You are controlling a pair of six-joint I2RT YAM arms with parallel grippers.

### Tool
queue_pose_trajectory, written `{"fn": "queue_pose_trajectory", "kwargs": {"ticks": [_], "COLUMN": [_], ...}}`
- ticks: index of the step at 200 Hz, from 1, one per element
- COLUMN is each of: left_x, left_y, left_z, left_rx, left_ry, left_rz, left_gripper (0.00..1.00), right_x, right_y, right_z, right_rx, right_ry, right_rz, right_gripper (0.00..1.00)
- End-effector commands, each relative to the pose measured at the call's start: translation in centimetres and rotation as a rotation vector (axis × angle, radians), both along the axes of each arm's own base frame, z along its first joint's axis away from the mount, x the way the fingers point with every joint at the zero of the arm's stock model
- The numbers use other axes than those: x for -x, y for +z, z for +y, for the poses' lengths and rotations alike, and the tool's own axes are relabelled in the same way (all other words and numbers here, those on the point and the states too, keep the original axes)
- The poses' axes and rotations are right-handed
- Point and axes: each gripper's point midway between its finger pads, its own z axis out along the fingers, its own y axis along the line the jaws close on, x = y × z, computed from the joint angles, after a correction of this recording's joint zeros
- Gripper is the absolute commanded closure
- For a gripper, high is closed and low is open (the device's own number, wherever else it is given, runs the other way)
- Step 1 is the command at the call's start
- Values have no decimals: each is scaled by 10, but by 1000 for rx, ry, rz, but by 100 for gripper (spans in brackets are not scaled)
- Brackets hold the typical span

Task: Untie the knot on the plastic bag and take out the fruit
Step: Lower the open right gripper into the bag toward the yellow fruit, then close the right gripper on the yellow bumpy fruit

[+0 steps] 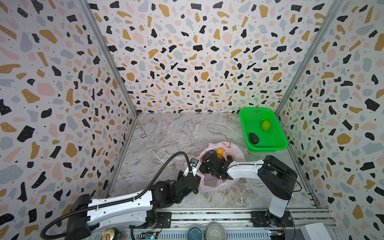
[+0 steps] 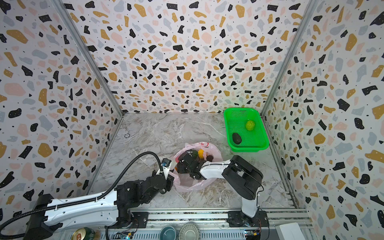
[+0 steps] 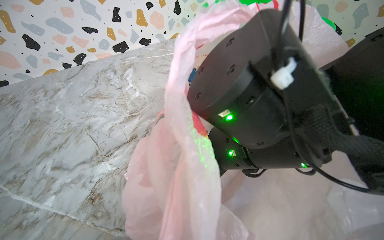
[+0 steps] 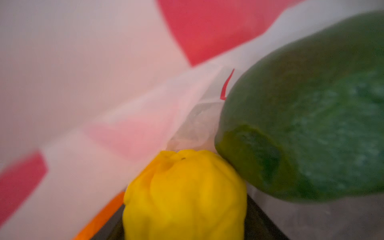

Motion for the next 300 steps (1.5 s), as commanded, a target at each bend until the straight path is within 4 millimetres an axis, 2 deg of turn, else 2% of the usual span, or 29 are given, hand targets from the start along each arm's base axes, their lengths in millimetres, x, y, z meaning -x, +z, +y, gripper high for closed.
{"fn": "queue_pose_trajectory", "kwargs": {"ticks": [1, 16, 50, 109, 138, 225, 279, 300], "left_x": [-2, 0, 1, -5, -5, -6, -6, -6], "left_y": [-1, -7, -15, -5, -4, -5, -4, -3], "left_z": [3, 5, 7, 7, 7, 6, 5, 6], "left_rx": [13, 15, 26, 46, 49, 58, 66, 65], "left_ry": [8, 13, 24, 54, 56, 59, 58, 60], "left_rz": [-11, 2, 19, -14, -21, -19, -19, -19], "left_gripper": [100, 100, 100, 100, 100, 100, 100, 100], "right_x": [-6, -5, 2, 36, 52, 77, 81, 82], "right_y": [14, 20, 41, 51, 64, 123, 169, 194], "right_z": [-4, -8, -16, -35, -42, -45, -50, -55], "right_rx": [17, 21, 11, 12, 4, -39, -98, -127], "right_ry": [-22, -18, -4, 59, 87, 171, 182, 174], "right_rz": [-45, -57, -75, -32, -41, -105, -158, -186], "right_gripper": [43, 48, 51, 52, 52, 52, 52, 52]}}
